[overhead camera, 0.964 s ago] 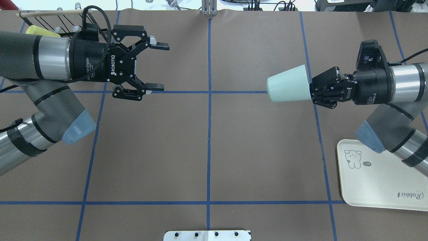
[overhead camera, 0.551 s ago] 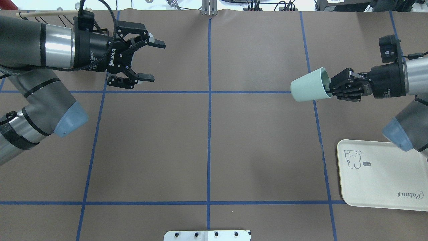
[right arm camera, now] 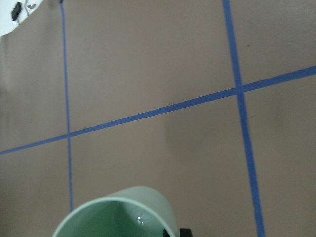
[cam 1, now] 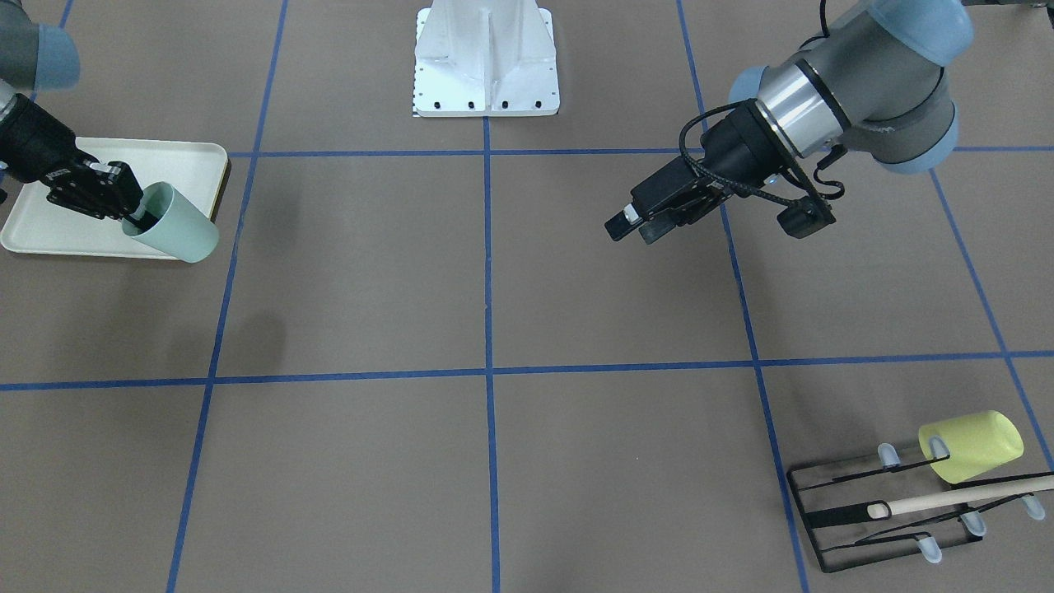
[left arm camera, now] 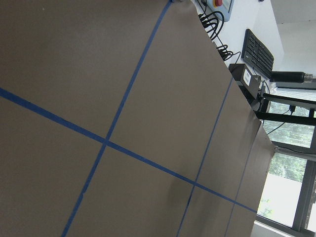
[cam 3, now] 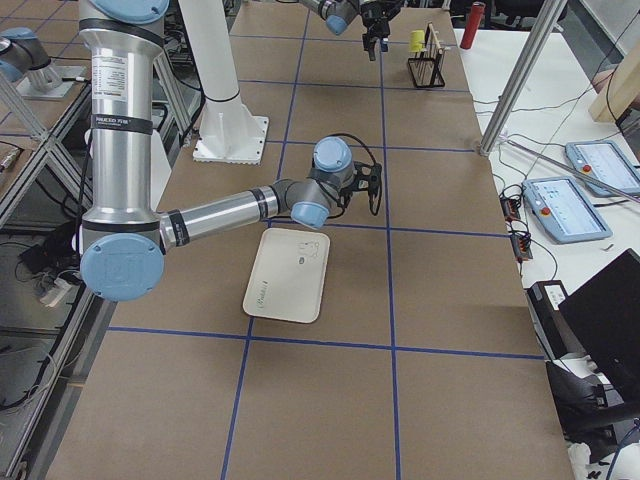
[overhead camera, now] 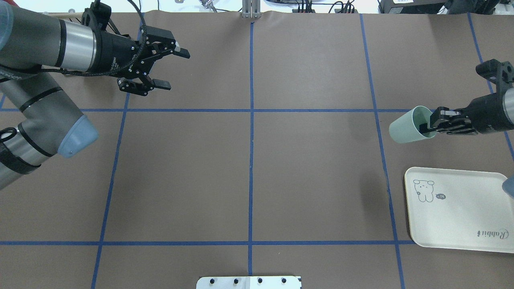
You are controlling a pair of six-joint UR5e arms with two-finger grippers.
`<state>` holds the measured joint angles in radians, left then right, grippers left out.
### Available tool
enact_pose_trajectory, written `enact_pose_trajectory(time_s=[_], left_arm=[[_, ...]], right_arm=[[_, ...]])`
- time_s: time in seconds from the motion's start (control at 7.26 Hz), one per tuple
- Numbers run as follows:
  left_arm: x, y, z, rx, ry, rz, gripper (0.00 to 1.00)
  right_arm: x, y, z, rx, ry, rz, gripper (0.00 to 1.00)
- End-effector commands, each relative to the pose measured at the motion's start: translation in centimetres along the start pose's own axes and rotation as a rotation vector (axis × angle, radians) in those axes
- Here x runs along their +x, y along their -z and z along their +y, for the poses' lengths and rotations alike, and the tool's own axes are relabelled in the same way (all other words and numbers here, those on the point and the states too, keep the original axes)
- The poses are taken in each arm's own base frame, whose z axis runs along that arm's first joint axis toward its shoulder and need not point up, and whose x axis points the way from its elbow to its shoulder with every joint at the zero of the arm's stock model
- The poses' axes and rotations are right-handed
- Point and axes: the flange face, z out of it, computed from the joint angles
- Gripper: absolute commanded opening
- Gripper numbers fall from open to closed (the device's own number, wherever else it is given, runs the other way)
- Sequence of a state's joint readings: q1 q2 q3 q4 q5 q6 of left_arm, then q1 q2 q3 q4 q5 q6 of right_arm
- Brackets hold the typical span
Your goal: Left arm grabs green cup and hands to right arm on tray
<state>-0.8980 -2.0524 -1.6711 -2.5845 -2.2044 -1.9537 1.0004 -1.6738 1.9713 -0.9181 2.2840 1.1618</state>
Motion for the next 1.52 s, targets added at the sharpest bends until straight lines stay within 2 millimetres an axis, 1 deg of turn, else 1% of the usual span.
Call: enact_pose_trajectory(time_s=[0.0,0.14,0.28,0.41,0.55,0.69,0.83,0.96,1.1,1.24,1.38], left_arm=[[-0.3,-0.2,-0.6,0.012,0.000,-0.014,1.00],[-0.3,-0.1,-0.8,0.016,0.002,-0.017,1.00],[-0.2,0.0,-0.8,0.019,0.001,-0.016,1.00],[-0.3,-0.1,-0.8,0.016,0.003,-0.018,1.00],[-0.1,-0.2,-0.7,0.015,0.001,-0.015,1.00],[0.0,-0.2,-0.6,0.014,0.001,-0.015,1.00],[0.2,-0.2,-0.5,0.015,0.004,-0.019,1.00],[0.5,-0.2,-0.5,0.020,0.013,-0.031,1.00],[0.6,-0.2,-0.4,0.019,0.012,-0.030,1.00],[0.7,-0.2,-0.4,0.019,0.011,-0.029,1.00],[0.9,0.0,-0.2,0.018,0.009,-0.025,1.00]], right_arm=[[5.2,1.3,4.3,-0.074,0.048,0.214,0.00],[8.5,2.1,6.3,-0.106,0.058,0.260,0.00],[11.7,2.2,7.7,-0.129,0.112,0.320,0.00],[12.8,1.7,7.9,-0.144,0.097,0.333,0.00],[14.9,0.8,8.2,-0.161,0.092,0.350,0.00],[17.0,-0.3,8.3,-0.146,0.113,0.317,0.00],[17.3,-0.9,8.5,-0.152,0.128,0.303,0.00],[17.5,-2.2,8.8,-0.174,0.145,0.303,0.00],[17.5,-2.8,9.3,-0.184,0.169,0.293,0.00],[17.4,-3.0,9.5,-0.191,0.177,0.291,0.00],[17.8,-3.4,9.7,-0.203,0.177,0.297,0.00]])
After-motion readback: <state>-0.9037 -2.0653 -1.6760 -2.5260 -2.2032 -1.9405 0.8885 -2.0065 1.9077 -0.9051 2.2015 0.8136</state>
